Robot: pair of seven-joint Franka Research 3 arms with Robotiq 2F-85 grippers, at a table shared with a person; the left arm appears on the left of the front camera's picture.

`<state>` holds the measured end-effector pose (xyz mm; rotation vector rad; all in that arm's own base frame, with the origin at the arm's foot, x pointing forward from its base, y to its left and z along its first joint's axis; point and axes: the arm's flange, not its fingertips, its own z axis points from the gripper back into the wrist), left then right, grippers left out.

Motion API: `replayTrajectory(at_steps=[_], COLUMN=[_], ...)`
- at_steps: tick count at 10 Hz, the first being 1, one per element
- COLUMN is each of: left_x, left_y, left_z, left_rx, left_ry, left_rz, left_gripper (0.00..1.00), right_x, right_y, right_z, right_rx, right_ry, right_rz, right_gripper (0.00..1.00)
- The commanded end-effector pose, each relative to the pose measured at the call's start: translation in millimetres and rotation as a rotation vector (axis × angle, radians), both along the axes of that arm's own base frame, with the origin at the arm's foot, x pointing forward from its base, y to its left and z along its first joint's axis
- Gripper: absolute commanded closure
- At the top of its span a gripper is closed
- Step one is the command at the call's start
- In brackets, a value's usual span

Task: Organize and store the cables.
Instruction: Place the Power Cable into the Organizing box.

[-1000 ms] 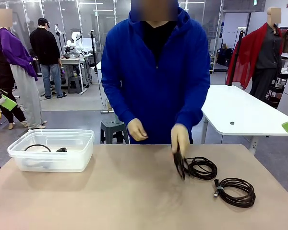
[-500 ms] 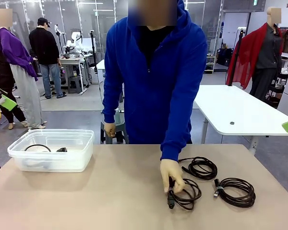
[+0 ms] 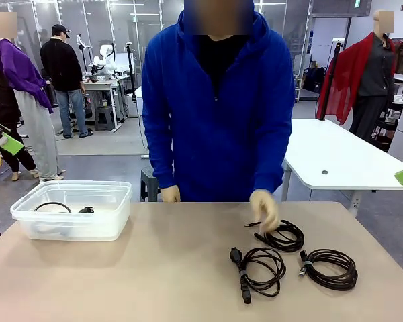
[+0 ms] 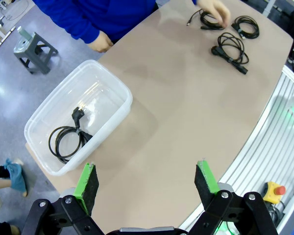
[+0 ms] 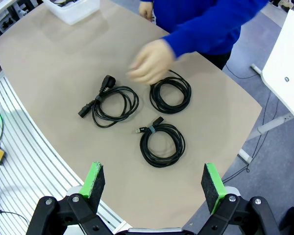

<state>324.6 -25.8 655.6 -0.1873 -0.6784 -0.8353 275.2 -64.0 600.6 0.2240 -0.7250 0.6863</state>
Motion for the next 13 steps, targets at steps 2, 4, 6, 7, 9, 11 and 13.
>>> replayTrajectory(at_steps=[2, 4, 6, 7, 9, 11, 13], left_x=[0, 0, 0, 0, 0, 0, 0], left_y=[1, 1, 1, 1, 1, 1, 1], left_z=[0, 0, 0, 0, 0, 0, 0], left_rx=[0.019, 0.019, 0.019, 0.019, 0.019, 0.019, 0.019], left_ry=[0.006, 0.006, 0.006, 0.006, 0.006, 0.006, 0.006], left_rz=[-0.003, -0.003, -0.003, -0.003, -0.003, -0.003, -0.003], left_gripper=[0.00, 0.00, 0.00, 0.00, 0.00, 0.00, 0.00], right_x=[-1, -1, -1, -1, 11, 32, 51], right_y=[0, 0, 0, 0, 14, 34, 52], right_z=[-2, -2, -2, -2, 1, -7, -20], right_rx=[-0.005, -0.005, -0.005, -0.005, -0.017, -0.022, -0.031], right_ry=[-0.002, -0.002, -0.002, -0.002, 0.033, 0.083, 0.131], right_rz=[0.004, 0.004, 0.004, 0.004, -0.040, -0.027, -0.017], right_gripper=[0.00, 0.00, 0.00, 0.00, 0.00, 0.00, 0.00])
